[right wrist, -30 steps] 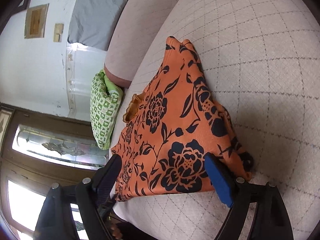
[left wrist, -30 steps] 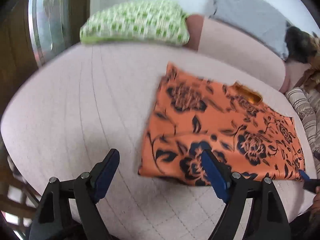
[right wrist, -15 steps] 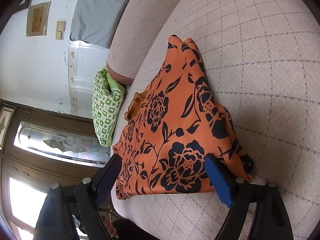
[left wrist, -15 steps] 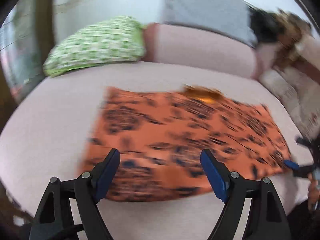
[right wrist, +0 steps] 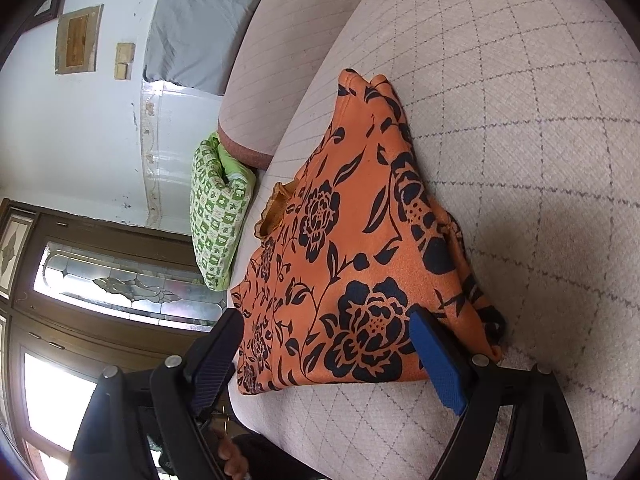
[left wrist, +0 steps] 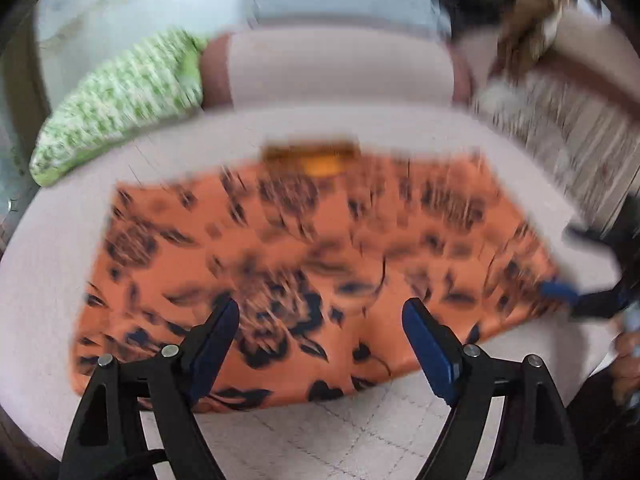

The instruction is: Fold small clothes

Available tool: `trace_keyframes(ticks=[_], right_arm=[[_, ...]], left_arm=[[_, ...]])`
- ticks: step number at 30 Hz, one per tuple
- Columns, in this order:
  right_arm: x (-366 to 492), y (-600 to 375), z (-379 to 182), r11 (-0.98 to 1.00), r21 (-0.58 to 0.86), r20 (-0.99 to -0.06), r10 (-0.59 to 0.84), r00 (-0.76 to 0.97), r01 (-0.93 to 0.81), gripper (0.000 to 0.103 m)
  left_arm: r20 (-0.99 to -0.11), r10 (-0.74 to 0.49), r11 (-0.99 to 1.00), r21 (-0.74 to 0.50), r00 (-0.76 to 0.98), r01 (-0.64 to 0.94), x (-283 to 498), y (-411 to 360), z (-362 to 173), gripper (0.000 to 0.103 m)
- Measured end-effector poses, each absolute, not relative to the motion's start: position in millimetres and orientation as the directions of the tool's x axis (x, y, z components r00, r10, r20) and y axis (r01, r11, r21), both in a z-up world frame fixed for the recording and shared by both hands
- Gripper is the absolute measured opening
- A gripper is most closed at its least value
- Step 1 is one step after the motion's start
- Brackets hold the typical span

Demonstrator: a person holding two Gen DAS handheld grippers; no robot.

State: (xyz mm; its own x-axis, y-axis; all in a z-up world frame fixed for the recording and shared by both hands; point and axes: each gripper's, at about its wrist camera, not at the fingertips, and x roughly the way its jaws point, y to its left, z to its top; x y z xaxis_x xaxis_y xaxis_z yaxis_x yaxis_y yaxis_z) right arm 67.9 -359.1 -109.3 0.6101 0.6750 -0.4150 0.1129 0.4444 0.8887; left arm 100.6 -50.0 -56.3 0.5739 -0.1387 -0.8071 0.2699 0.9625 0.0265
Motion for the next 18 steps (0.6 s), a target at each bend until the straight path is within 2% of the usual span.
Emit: trace_keyframes(ticks=[1, 3, 6, 9, 11, 12, 13, 18], right_arm=[[67, -360, -109, 0.442, 0.890, -0.412, 0.677, 0.610, 0.111, 0.087], [66, -361, -110, 0.440, 0.892, -0.409, 0.680, 0.609, 0.108, 0.087], [64, -363, -110, 0.435, 0.895, -0.402, 0.685, 0.608, 0.102, 0.087], [64, -365, -111, 0.427, 0.899, -0.395, 0.690, 0.607, 0.101, 0.087], [64, -366, -112, 0.425, 0.900, -0.394, 0.691, 0.605, 0.101, 0.087], [64, -366, -112, 0.423, 0.900, -0.394, 0.692, 0.605, 0.102, 0.087], [64, -367, -112, 0.421, 0.901, -0.392, 0.694, 0.604, 0.102, 0.087], [61, -369, -112, 0.413, 0.906, -0.381, 0.700, 0.604, 0.093, 0.087]], left_arm=[[-0.862, -0.084, 0.958, 0.068, 0.499, 0.279, 106, -57, -79, 0.085], [-0.829, -0.076, 0.954, 0.100, 0.554, 0.282, 100, -62, -81, 0.085], [-0.805, -0.169, 0.955, 0.009, 0.569, 0.297, 97, -66, -55, 0.085], [-0.745, -0.197, 0.946, 0.027, 0.637, 0.324, 94, -78, -34, 0.085], [-0.813, -0.204, 0.932, 0.010, 0.545, 0.363, 106, -91, -55, 0.085], [-0.872, -0.148, 0.925, 0.045, 0.466, 0.378, 113, -100, -79, 0.087], [-0.882, -0.127, 0.922, 0.064, 0.453, 0.381, 112, -103, -89, 0.088], [-0.796, -0.229, 0.922, 0.006, 0.561, 0.386, 100, -98, -56, 0.088]])
